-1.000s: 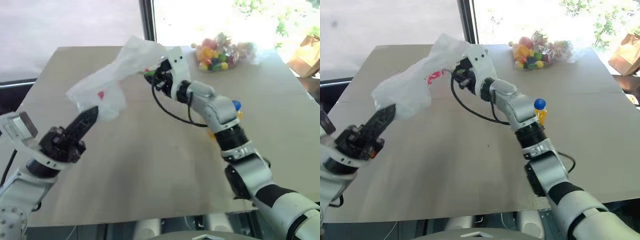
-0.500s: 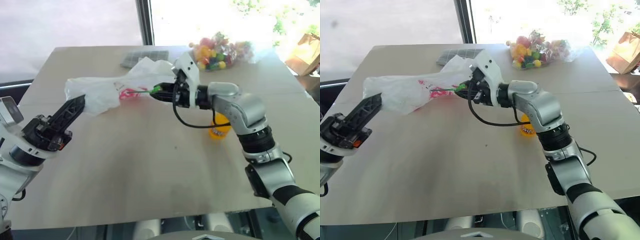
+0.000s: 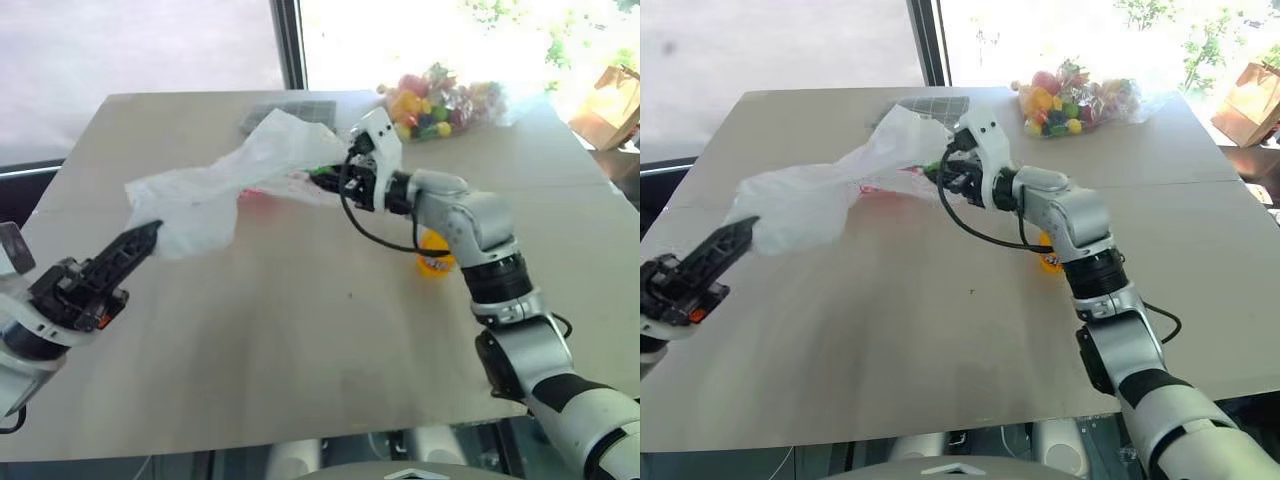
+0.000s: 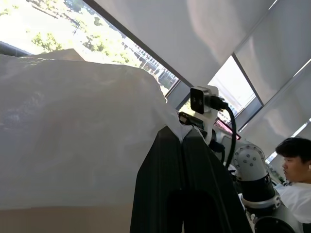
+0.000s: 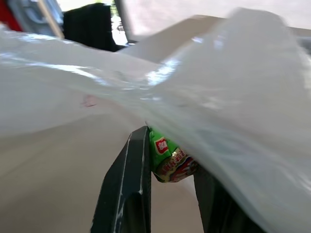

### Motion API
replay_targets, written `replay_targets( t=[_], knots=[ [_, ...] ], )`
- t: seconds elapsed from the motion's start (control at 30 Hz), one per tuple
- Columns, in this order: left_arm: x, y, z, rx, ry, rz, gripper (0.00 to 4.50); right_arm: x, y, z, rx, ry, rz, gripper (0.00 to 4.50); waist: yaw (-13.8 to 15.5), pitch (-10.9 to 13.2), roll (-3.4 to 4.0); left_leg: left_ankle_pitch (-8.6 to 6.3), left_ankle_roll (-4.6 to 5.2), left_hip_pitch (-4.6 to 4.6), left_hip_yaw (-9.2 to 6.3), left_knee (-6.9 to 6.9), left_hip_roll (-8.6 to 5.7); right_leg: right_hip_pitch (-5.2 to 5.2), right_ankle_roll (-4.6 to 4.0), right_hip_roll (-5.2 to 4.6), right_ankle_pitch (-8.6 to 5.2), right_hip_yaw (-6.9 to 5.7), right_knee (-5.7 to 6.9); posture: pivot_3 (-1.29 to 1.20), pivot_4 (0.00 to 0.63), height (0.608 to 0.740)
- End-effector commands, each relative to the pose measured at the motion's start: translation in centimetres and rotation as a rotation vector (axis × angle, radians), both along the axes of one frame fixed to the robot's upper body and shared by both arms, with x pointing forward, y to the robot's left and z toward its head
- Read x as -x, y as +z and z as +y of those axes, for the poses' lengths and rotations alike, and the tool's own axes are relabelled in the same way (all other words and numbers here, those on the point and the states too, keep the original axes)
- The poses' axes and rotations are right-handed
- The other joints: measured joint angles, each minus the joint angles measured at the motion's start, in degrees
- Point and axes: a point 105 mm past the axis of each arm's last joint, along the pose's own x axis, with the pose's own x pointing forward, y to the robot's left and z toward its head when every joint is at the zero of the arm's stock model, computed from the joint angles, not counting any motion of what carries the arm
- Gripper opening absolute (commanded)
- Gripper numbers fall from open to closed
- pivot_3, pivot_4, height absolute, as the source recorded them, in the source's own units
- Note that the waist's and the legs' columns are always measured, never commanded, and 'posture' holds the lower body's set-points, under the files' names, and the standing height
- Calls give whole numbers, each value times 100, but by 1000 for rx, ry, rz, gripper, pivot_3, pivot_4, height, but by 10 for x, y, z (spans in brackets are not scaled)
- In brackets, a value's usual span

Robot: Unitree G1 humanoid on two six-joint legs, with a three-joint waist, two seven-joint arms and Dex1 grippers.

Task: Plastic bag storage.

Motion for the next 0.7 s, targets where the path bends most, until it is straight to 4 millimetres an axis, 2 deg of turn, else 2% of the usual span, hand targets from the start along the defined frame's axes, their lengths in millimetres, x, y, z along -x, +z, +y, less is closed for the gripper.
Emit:
replay_targets(
  t=[0.03,0.2,0.23,0.3,0.4,0.43,0.57,0.7],
  knots=[
    [4,6,-10,-25,-39,-43,0,-6,28,10,-98,-89,-68,674,-1,0,0,1,-1,-1,0,-2,0,-1,-1,-3,0,0,0,0,150,740],
    [-2,1,-21,-13,-73,-40,0,4,30,28,-91,-65,-106,674,10,-1,-1,4,-8,-1,1,-14,-4,-4,2,-15,2,1,-4,0,150,740],
    [-3,1,-23,-10,-78,-41,0,6,28,30,-61,-52,-127,1686,11,-1,-2,4,-7,-2,0,-15,-7,-3,1,-16,2,-1,-6,0,150,740],
    [-6,1,-25,-7,-87,-46,0,6,25,29,-6,-62,-172,2466,14,-2,-3,4,-6,-3,-1,-15,-10,-3,0,-18,1,-1,-6,0,150,740],
    [-12,5,-26,16,-86,-65,0,2,21,24,46,-89,-211,4040,8,-2,-4,3,-5,-2,-3,-15,-13,-2,-2,-20,0,-2,-4,0,150,740],
    [-13,8,-26,23,-86,-72,0,-1,21,21,49,-108,-217,4416,5,-2,-4,4,-5,-2,-4,-15,-12,-2,-2,-21,0,-2,-4,0,150,740],
    [-19,19,-25,37,-91,-102,0,-16,22,5,65,-226,-261,4416,2,-1,-4,4,-5,-2,-5,-18,-10,-4,2,-17,2,-2,-5,0,150,740],
    [-24,24,-19,34,-83,-103,0,-20,23,-7,81,-243,-278,4416,2,0,-4,5,-5,-2,-4,-19,-12,-4,14,-10,9,-2,-4,0,150,740]
  ],
)
